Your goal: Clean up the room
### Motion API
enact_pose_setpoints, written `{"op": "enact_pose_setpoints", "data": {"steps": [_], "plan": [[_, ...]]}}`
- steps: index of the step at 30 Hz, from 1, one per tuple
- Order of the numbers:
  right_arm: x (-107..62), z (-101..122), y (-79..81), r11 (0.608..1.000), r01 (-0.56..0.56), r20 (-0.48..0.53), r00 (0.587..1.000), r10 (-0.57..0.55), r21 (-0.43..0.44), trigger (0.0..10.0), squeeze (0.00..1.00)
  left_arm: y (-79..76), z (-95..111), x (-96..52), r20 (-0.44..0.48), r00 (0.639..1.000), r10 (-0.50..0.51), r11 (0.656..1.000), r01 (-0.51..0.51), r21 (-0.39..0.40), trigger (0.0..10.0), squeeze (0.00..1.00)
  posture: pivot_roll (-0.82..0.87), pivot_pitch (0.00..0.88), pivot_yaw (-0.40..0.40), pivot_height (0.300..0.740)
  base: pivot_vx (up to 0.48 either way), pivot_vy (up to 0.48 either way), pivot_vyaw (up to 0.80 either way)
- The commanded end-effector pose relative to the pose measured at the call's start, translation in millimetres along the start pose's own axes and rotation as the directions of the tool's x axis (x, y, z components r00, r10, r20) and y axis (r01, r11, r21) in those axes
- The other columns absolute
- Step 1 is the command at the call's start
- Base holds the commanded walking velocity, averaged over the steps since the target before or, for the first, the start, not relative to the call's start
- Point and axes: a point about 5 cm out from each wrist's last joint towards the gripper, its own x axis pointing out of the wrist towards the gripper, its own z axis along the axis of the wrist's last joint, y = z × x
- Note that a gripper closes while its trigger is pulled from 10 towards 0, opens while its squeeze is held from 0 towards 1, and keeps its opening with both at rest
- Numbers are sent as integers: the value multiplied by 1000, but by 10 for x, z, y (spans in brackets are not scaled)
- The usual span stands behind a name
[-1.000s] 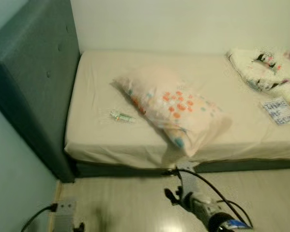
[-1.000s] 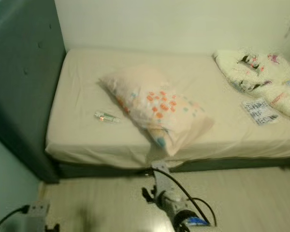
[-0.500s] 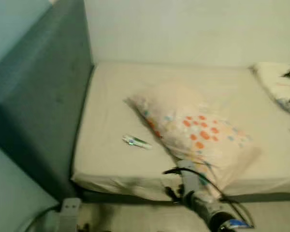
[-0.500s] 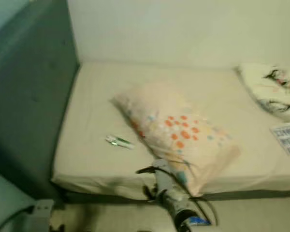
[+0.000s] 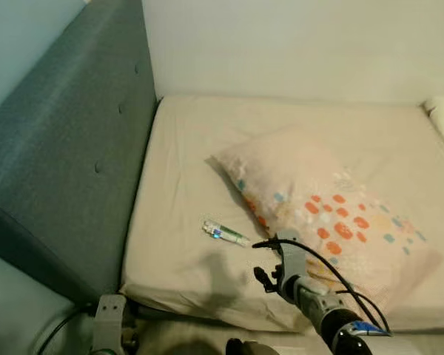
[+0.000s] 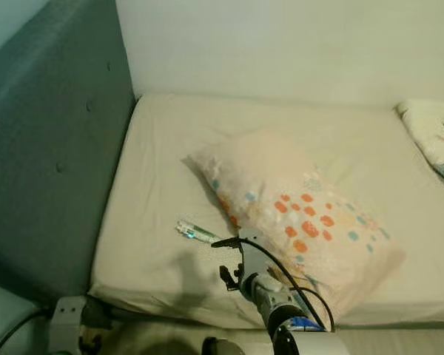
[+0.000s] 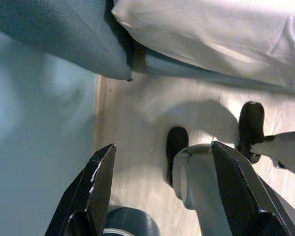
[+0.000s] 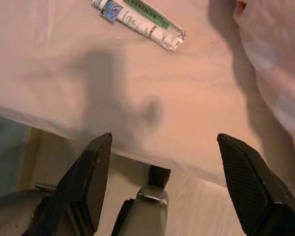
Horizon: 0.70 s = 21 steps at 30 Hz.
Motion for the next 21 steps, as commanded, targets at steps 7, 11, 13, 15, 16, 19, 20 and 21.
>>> {"op": "enact_pose_setpoints", "data": {"steps": [7, 11, 13, 15, 16, 19, 20, 21], "plan": [[7, 57, 40, 998, -56, 22, 998, 57, -41, 10000, 0, -24, -69, -13, -24, 1000, 3, 1000, -3, 2, 10000, 0, -22, 0, 12, 740, 0, 0, 114], [6, 70, 37, 997, -64, 23, 998, 66, -52, 10000, 0, -30, -85, -17, -27, 1000, -1, 1000, 1, 3, 10000, 0, -21, 1, 11, 740, 0, 0, 800], [4, 79, 11, 998, -43, 26, 999, 44, -46, 10000, 0, -37, -93, -19, -29, 1000, -7, 1000, 7, 0, 10000, 0, -21, 1, 8, 740, 0, 0, 800], [2, 82, -1, 999, -33, 27, 999, 34, -39, 10000, 0, -41, -96, -19, -30, 999, -10, 1000, 10, -3, 10000, 0, -21, 1, 8, 740, 0, 0, 400], [0, 71, -20, 999, -14, 15, 1000, 14, -49, 10000, 0, -53, -98, -19, -30, 999, -22, 1000, 22, -6, 10000, 0, -21, 1, 8, 740, 0, 0, 0], [-5, 34, -46, 998, 16, -12, 1000, -17, -56, 10000, 0, -78, -97, -19, -30, 998, -49, 999, 49, -5, 10000, 0, -21, 1, 8, 740, 0, -430, 0], [-5, 34, -46, 998, 16, -12, 1000, -17, -56, 10000, 0, -78, -97, -19, -30, 998, -49, 999, 49, -5, 10000, 0, -21, 1, 8, 740, 0, -461, 0], [-5, 33, -45, 998, 16, -11, 1000, -16, -54, 10000, 0, -78, -95, -19, -30, 998, -50, 999, 50, 3, 10000, 0, -21, 1, 8, 740, 0, -461, 0]]}}
